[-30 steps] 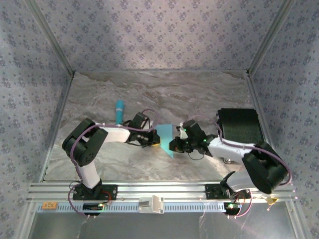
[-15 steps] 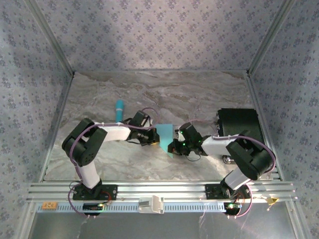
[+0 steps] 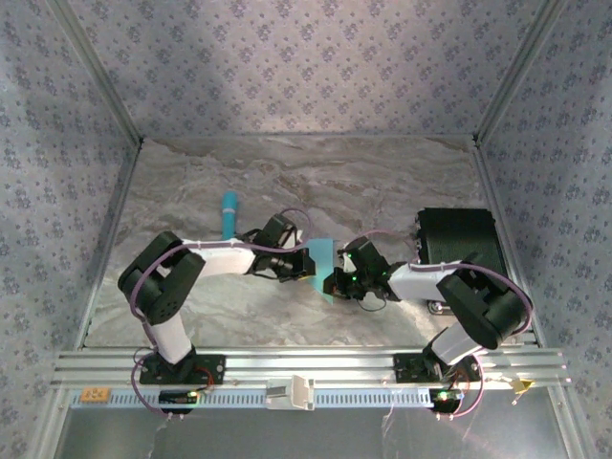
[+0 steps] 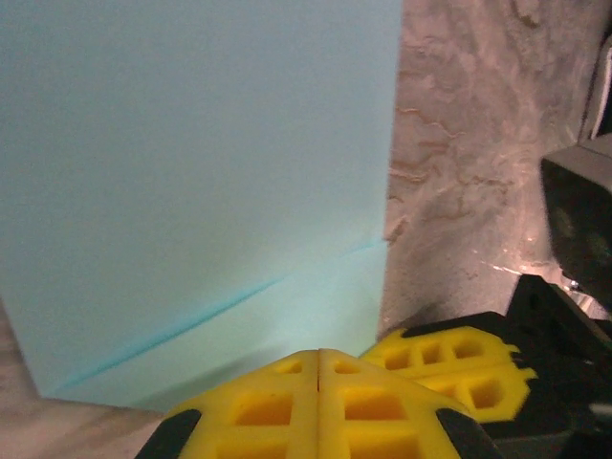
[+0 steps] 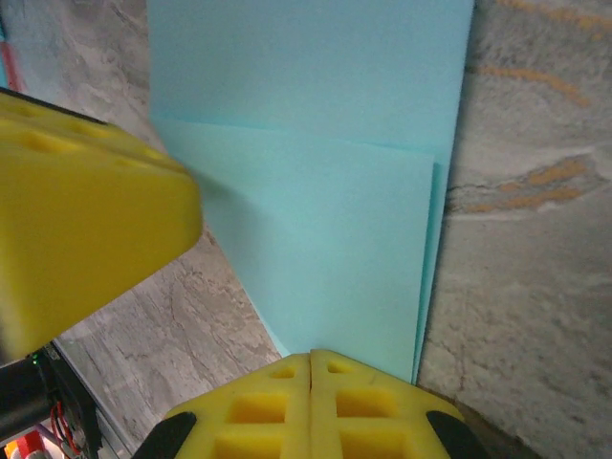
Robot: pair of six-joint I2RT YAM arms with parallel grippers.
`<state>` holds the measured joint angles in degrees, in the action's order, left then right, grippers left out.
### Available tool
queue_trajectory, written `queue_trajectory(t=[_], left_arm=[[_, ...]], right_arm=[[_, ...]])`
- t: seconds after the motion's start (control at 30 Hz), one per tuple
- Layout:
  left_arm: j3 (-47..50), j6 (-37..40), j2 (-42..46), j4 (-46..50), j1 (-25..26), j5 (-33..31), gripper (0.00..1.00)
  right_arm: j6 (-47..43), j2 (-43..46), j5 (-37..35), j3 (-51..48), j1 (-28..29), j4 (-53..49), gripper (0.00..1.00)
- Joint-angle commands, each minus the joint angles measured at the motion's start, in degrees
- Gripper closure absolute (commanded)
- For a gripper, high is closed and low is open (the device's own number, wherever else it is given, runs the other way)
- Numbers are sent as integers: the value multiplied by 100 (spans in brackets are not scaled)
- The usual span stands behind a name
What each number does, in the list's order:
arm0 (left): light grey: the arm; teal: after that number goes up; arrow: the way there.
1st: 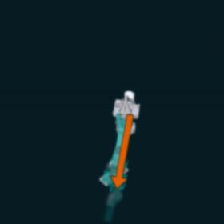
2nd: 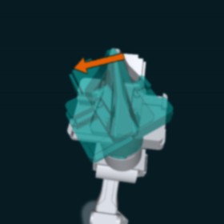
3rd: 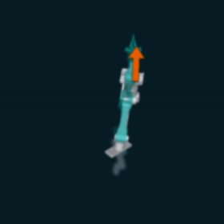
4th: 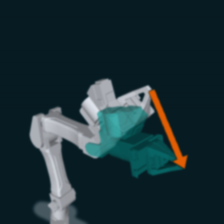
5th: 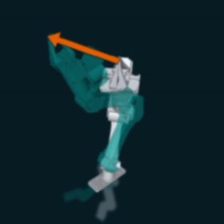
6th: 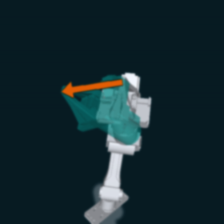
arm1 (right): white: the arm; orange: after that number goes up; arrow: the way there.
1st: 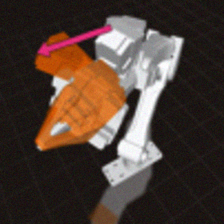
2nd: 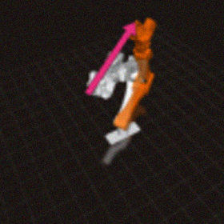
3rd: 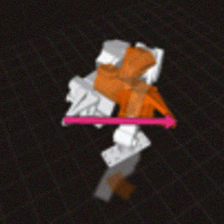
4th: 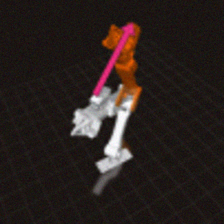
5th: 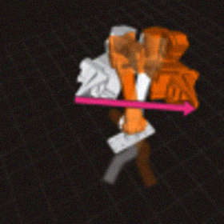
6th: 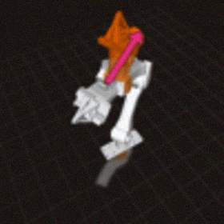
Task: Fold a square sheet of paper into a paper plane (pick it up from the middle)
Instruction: Third fold the triangle at the center of the table.
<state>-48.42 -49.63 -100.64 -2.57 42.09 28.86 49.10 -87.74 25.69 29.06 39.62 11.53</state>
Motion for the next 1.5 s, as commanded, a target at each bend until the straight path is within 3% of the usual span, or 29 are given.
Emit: queue_trajectory(t=[0.0, 0.5, 0.87, 1.0, 1.33, 1.47], left_arm=[[200, -1, -264, -111, -100, -72, 96], [353, 603, -160, 90, -1069, 36, 98], [353, 632, 605, 317, -1090, -169, 94], [405, 790, 948, 321, -1090, -214, 87], [466, 1131, 1335, 223, -1076, -449, 72], [623, 1030, 1462, -47, -1034, -538, 68]], right_arm=[[-15, -23, -340, -181, -22, -609, 100], [-136, -63, -368, -215, -33, -678, 100], [-693, 345, -108, 28, -76, -842, 99], [-836, 826, -293, 144, -59, -859, 91], [-991, 1995, -1873, 130, -269, -1642, 61], [-956, 2204, -2019, -25, -343, -1553, 58]])
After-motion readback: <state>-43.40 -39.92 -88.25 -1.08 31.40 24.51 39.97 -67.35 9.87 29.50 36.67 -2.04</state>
